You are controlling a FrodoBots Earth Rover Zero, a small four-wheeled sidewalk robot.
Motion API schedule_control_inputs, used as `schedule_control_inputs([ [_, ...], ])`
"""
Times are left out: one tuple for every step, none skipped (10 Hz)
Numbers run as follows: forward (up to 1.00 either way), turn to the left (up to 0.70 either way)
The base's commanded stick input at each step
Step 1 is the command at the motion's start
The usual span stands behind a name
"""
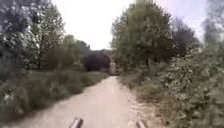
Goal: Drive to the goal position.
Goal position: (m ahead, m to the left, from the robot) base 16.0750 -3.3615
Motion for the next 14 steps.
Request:
schedule_control_inputs([
  [0.85, 0.00],
  [0.85, 0.00],
  [0.85, 0.00],
  [0.85, 0.00],
  [0.85, 0.00],
  [0.85, 0.00],
  [0.85, 0.00],
  [0.85, 0.00],
  [0.85, -0.31],
  [0.85, -0.27],
  [0.85, 0.00],
  [0.85, 0.00],
  [0.85, 0.00],
  [0.85, -0.25],
])
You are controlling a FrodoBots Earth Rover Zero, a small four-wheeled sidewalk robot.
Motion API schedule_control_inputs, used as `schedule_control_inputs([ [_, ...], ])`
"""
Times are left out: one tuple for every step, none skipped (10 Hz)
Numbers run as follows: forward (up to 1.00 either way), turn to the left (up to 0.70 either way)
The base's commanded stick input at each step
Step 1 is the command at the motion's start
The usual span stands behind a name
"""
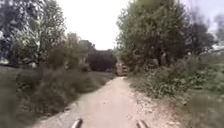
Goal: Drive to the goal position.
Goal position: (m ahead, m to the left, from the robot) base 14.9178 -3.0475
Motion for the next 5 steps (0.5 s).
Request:
schedule_control_inputs([
  [0.85, -0.34],
  [0.85, -0.27],
  [0.85, -0.06],
  [0.85, 0.00],
  [0.85, 0.00],
])
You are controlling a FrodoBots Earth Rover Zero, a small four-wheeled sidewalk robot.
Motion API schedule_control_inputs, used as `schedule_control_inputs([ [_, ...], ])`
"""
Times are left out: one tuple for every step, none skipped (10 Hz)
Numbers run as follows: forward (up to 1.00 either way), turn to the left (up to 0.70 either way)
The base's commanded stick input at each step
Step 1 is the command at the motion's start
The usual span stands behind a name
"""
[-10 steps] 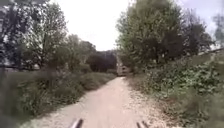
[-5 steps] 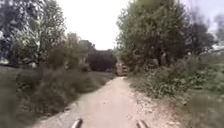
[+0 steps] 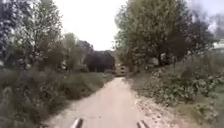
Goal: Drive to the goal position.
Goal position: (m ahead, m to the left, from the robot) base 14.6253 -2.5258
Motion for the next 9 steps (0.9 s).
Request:
schedule_control_inputs([
  [0.85, 0.00],
  [0.85, 0.00],
  [0.85, -0.11],
  [0.85, -0.34],
  [0.85, -0.22],
  [0.85, 0.00],
  [0.85, 0.00],
  [0.85, 0.00],
  [0.85, -0.21],
])
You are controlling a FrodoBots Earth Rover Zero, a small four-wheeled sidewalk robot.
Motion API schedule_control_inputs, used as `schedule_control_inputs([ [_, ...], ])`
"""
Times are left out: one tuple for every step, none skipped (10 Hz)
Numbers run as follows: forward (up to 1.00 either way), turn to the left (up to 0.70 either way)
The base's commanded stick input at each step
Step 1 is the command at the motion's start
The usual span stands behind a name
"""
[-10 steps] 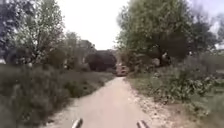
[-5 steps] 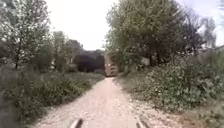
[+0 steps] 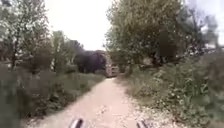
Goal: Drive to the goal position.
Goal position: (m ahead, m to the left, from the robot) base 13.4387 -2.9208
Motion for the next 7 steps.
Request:
schedule_control_inputs([
  [0.85, -0.15],
  [0.85, 0.00],
  [0.85, 0.00],
  [0.85, 0.00],
  [0.85, 0.00],
  [0.85, 0.00],
  [0.85, 0.00],
])
